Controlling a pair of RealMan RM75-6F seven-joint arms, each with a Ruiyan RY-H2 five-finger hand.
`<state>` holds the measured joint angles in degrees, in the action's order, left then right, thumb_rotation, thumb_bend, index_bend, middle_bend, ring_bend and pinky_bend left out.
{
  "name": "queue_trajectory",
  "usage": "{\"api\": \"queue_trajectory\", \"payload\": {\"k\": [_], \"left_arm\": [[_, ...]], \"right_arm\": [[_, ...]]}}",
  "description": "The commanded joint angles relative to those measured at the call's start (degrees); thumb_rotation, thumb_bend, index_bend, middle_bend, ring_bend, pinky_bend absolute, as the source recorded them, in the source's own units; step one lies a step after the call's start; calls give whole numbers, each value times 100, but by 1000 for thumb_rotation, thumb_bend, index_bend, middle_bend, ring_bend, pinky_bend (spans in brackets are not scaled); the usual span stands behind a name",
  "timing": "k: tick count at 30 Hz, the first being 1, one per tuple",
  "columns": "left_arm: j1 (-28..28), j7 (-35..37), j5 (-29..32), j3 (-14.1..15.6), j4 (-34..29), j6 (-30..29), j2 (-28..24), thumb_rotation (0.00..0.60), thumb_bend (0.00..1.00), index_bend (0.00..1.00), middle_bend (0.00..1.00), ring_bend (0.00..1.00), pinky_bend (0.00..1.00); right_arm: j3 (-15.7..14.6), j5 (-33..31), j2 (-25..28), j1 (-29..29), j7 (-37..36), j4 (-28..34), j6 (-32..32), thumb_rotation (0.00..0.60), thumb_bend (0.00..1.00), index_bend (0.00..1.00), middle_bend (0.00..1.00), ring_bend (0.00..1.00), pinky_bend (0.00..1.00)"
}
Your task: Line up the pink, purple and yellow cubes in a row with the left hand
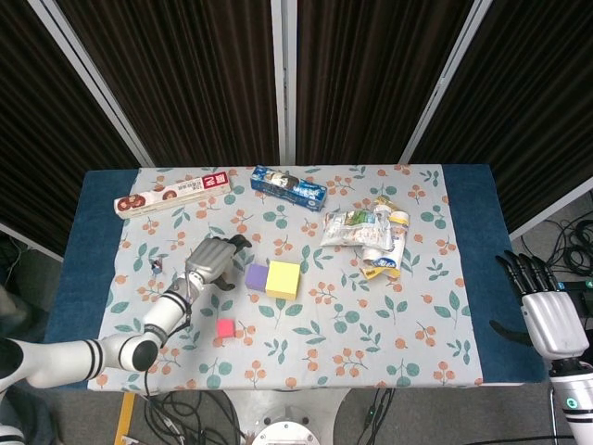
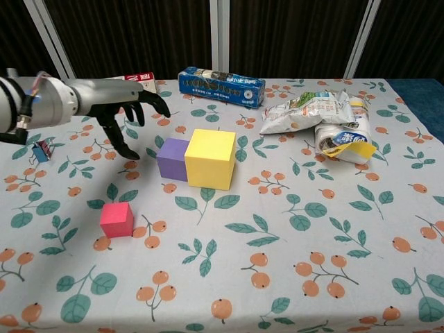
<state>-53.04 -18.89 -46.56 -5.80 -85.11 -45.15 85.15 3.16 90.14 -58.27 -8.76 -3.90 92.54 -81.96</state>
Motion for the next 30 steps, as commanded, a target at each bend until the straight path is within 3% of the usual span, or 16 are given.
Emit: {"api": "queue_trajectory", "payload": {"k": [1, 5, 12, 21, 30], "left_arm": [[339, 165, -319, 169, -368, -341, -342, 600, 217, 274, 230, 300, 263], [779, 326, -745, 375, -690, -862, -548, 600, 212, 331, 230, 300, 263], [1359, 334, -1281, 685, -1214, -1529, -674, 600, 195, 339, 230, 300, 262], [1554, 113, -1441, 846, -1665, -1460, -495, 600, 162, 340, 230, 301, 253], [1662, -55, -1257, 809, -1625, -1387, -80, 600, 159, 401, 230, 301, 253]], "right_arm": [[32, -20, 12, -48, -15, 10, 49, 600, 26, 0, 43, 0, 0], [4, 21, 4, -75, -22, 24, 88, 600, 26, 0, 42, 0, 0], [-68, 169, -55, -53, -18, 0, 8, 600, 26, 0, 42, 0, 0], [-99, 151, -76, -21, -22, -21, -24, 600, 26, 0, 43, 0, 0], [-133, 160, -105, -76, -5, -28, 90, 600, 26, 0, 42, 0, 0]]}}
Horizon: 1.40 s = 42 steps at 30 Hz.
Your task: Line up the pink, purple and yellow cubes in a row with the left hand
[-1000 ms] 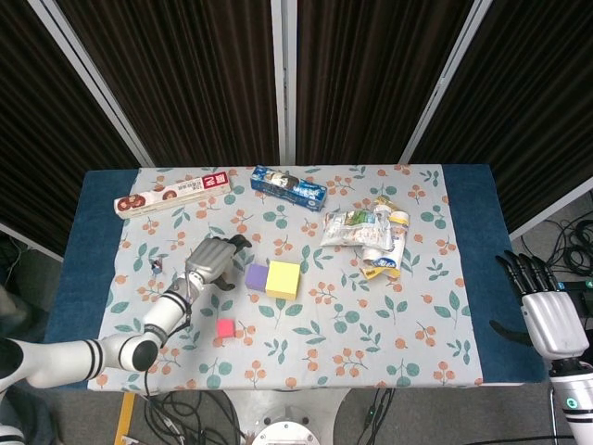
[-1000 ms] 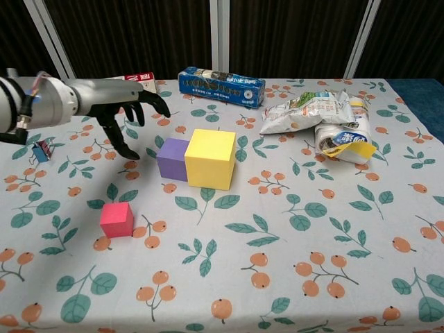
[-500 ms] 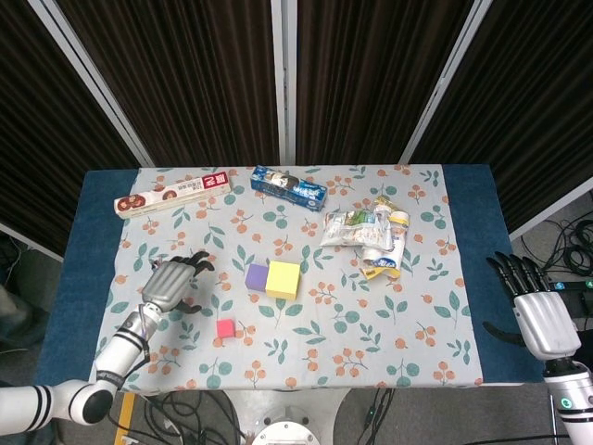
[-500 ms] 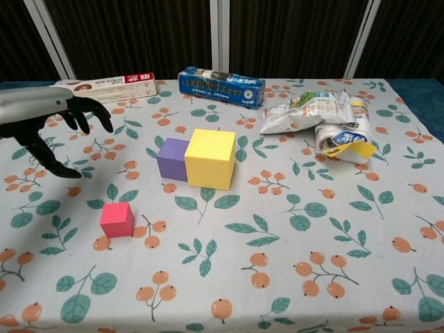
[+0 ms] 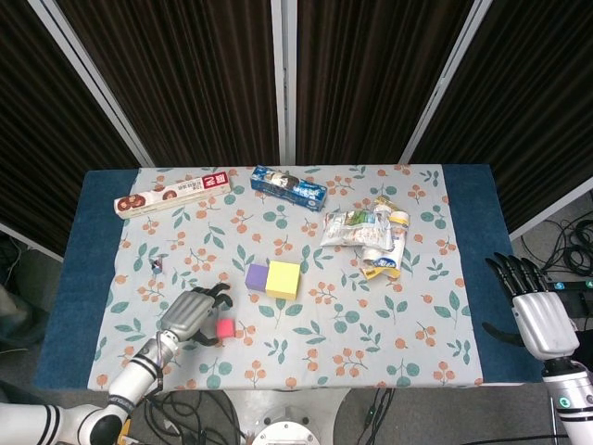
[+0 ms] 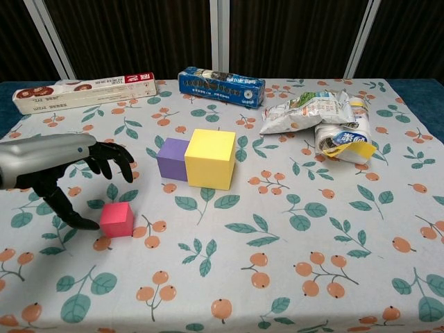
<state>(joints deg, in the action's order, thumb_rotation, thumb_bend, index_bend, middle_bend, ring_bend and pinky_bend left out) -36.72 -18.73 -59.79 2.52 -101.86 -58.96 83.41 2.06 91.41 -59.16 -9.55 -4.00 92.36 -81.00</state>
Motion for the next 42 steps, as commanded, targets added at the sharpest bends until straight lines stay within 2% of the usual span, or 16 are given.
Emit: {"api": "queue_trajectory", "payload": {"k": [1, 10, 16, 28, 33, 38, 42], "left_arm": [[43, -101, 89, -34, 69, -23, 138, 600, 159, 408, 230, 300, 253], [141, -349, 462, -195, 402, -114, 631, 600, 174, 462, 254, 300, 253], [147, -400, 611, -305, 512, -80, 744, 600, 207, 479, 263, 300, 253], [229, -266, 647, -459, 579, -77, 793, 600, 253, 559, 321, 300, 255], [140, 25, 485, -730, 626, 80, 563, 600, 256, 563, 322, 300, 255], [-153, 335, 319, -1125, 1237, 432, 453, 600, 260, 563, 322, 300, 255], [-391, 584, 153, -1280, 1944, 773, 543, 600, 261, 563, 322, 300, 255]], "right_arm": [[-31, 54, -24, 1, 9, -15, -8, 600, 26, 0, 42, 0, 0], [-24, 24, -17, -32, -3, -5, 29, 600, 26, 0, 42, 0, 0], [-21, 23, -23, -27, -35, -35, 1, 600, 26, 0, 42, 0, 0], [-16, 28, -8, -44, -31, -21, -2, 600, 26, 0, 42, 0, 0], [5, 12, 31, -36, 5, 22, -42, 600, 26, 0, 42, 0, 0], [9, 26, 62, 26, 33, 49, -170, 600, 26, 0, 42, 0, 0], [28, -22, 96, 30, 63, 104, -161, 600, 26, 0, 42, 0, 0]]}}
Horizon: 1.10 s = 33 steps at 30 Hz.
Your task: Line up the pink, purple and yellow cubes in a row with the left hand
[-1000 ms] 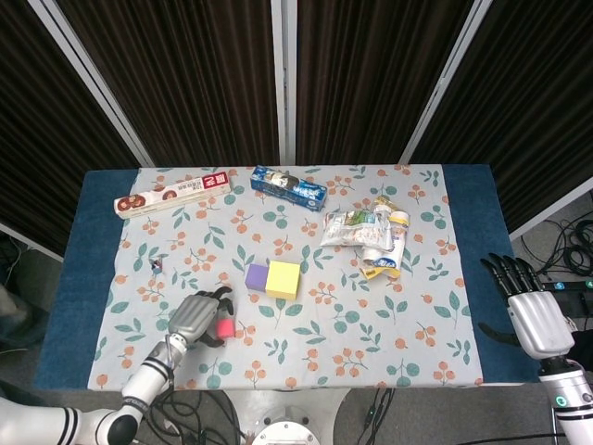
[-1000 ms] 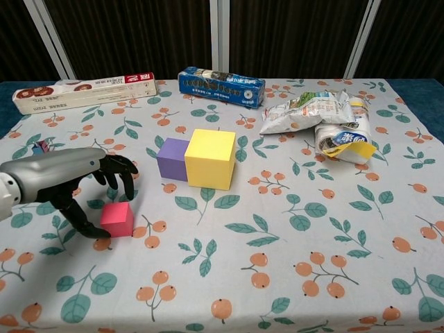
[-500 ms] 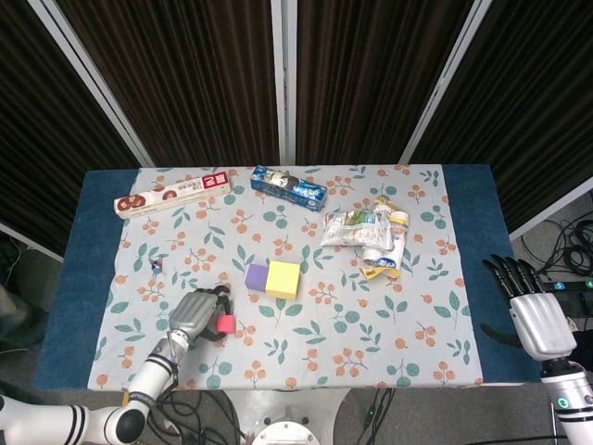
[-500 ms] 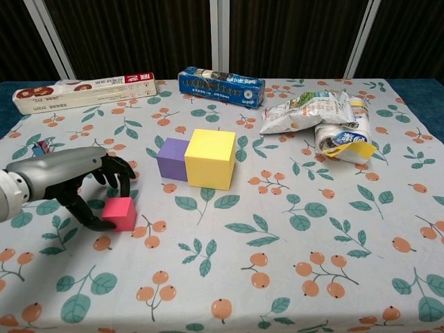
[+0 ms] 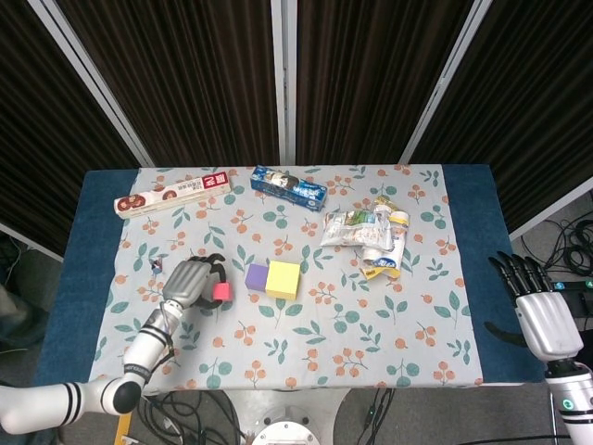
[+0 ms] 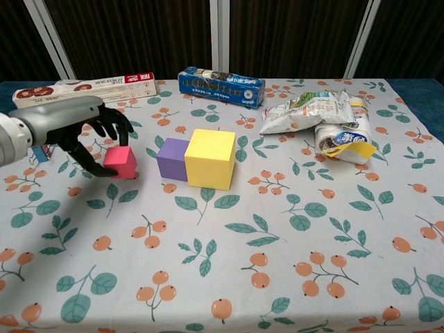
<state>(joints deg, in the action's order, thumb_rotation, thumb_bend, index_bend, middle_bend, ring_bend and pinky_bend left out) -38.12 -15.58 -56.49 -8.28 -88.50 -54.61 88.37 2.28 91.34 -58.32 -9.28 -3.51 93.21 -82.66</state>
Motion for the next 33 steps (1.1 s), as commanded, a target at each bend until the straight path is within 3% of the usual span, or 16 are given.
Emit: {"api": "queue_trajectory", "payload": {"k": [1, 12, 33], "left_arm": [[-316, 354, -235, -227, 809, 436, 95, 600, 261, 562, 322, 300, 255], [-741, 827, -531, -235, 1805, 1169, 492, 600, 262, 559, 320, 300, 255], [-1053, 1049, -416, -227, 1977, 1700, 588, 600, 263, 552, 315, 300, 254]], "right_arm": [[1, -19, 15, 13, 28, 31, -3, 600, 26, 0, 42, 0, 0], [29, -49, 52, 4, 142, 130, 13, 600, 26, 0, 43, 0, 0], [27, -127, 40, 51, 89, 74, 21, 600, 26, 0, 43, 0, 0]]}}
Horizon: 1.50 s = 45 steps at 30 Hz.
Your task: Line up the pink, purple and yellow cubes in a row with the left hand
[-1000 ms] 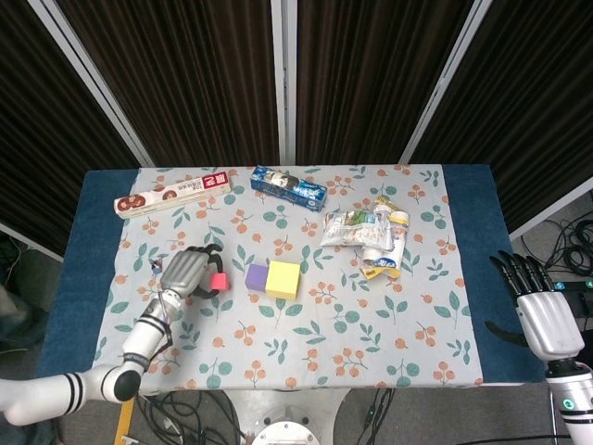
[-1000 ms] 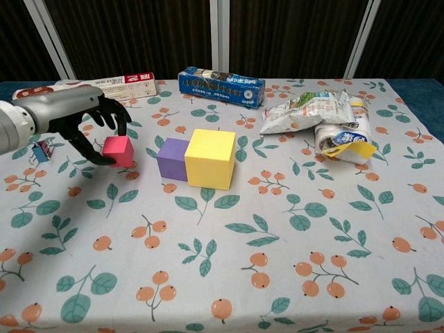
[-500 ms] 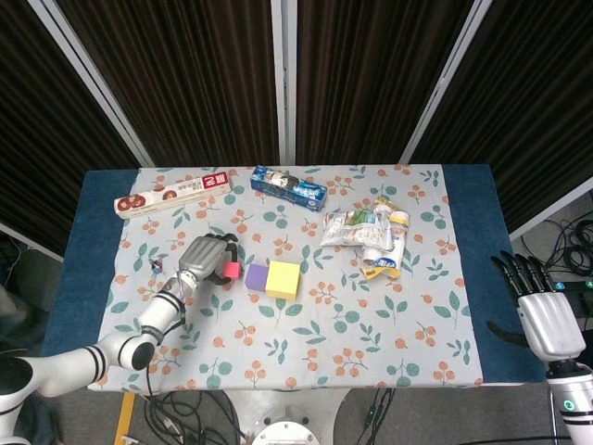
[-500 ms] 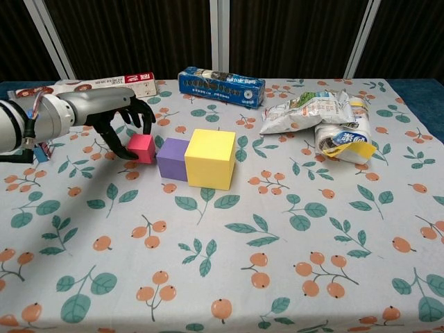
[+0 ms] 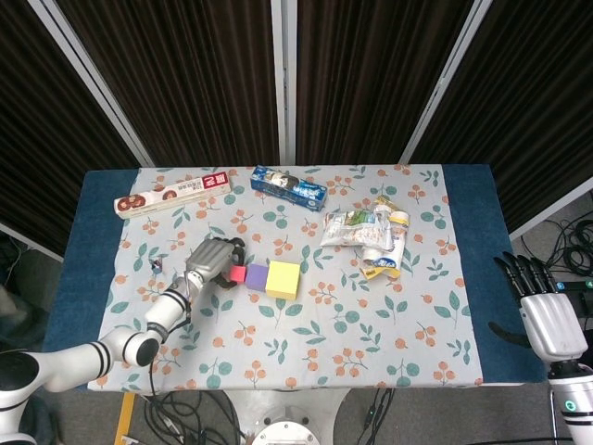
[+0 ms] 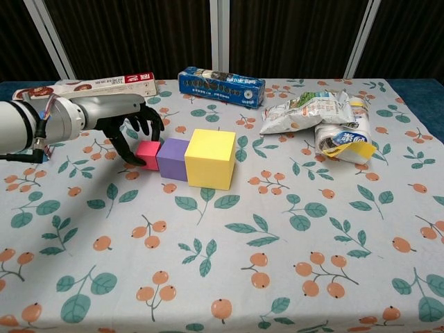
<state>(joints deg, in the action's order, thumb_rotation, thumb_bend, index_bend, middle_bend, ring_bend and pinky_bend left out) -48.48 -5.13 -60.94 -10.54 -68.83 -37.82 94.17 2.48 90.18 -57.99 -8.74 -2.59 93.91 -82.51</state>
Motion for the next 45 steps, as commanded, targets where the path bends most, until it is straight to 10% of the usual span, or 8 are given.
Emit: {"api": "queue_trajectory", "payload": {"k": [1, 24, 45], "left_arm": [[-24, 3, 45, 0, 20, 28, 13, 600, 262, 552, 315, 300, 254], [-236, -111, 322, 39, 98, 200, 121, 600, 259, 523, 310, 300, 254], [-93, -220, 363, 105, -689, -189, -487, 600, 250, 159, 213, 240, 244]], "right_arm": [[8, -18, 11, -2, -2, 6, 8, 600, 26, 0, 43, 0, 0], [20, -60, 5, 28, -46, -43, 8, 600, 26, 0, 42, 0, 0], [50, -63, 20, 49, -83, -69, -44, 600, 26, 0, 43, 0, 0]]}}
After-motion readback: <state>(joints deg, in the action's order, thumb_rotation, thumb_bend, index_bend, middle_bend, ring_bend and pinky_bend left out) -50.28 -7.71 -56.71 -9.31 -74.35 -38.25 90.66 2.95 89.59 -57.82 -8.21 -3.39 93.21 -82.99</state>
